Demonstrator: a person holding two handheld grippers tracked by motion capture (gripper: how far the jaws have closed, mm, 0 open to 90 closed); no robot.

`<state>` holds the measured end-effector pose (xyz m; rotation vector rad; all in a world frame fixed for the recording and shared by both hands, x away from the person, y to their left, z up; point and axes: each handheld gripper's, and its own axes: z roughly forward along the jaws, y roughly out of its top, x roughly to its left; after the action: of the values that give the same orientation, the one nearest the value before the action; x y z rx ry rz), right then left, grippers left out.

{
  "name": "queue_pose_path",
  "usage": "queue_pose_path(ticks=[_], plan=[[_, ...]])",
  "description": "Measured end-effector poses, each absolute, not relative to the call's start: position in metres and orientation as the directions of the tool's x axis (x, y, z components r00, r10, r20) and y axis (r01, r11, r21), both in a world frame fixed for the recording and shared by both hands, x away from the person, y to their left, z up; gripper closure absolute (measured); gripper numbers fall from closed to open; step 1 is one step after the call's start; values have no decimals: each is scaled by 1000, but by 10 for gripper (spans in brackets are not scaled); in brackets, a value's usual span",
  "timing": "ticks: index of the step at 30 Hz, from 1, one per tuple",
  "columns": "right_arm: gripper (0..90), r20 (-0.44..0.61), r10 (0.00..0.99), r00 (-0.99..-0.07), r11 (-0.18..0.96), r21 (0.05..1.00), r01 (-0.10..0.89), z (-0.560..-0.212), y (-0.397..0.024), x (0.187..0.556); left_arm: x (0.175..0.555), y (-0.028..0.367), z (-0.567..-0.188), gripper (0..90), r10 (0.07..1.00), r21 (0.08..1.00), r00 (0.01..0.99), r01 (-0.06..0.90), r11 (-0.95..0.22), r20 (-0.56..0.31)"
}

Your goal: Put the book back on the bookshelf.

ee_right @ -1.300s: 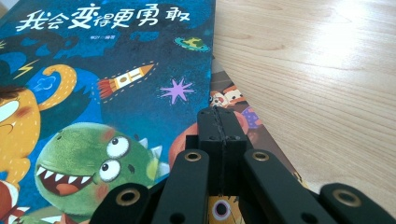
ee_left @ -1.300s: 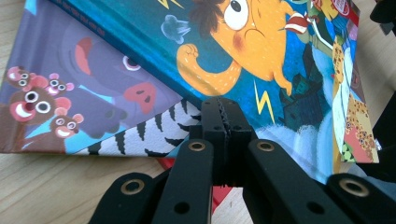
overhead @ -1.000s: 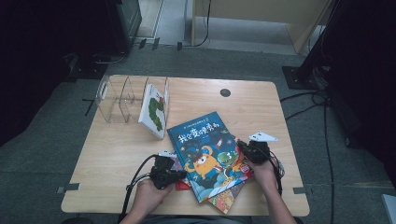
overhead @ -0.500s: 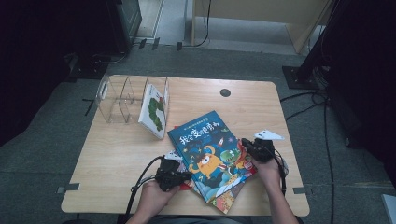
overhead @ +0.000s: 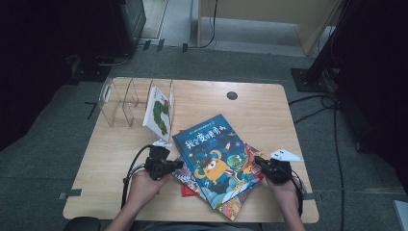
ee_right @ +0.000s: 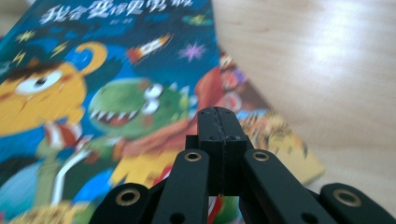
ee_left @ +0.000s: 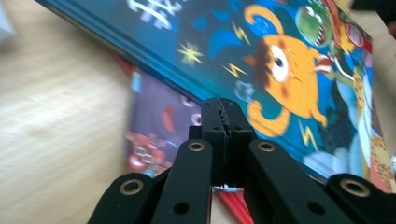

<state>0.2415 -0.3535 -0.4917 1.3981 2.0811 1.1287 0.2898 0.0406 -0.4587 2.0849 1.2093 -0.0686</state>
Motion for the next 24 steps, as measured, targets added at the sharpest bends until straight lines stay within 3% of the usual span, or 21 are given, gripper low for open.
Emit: queue_pose_path(ticks=[19, 24], plan=[[900, 112, 909, -401, 188, 749, 636, -497, -365, 187, 311, 57, -453, 892, 752, 568, 550, 771, -289, -364], [900, 106, 910, -401, 196, 742, 642, -499, -366, 192, 310, 59, -453, 886, 757, 567, 547, 771, -289, -358]])
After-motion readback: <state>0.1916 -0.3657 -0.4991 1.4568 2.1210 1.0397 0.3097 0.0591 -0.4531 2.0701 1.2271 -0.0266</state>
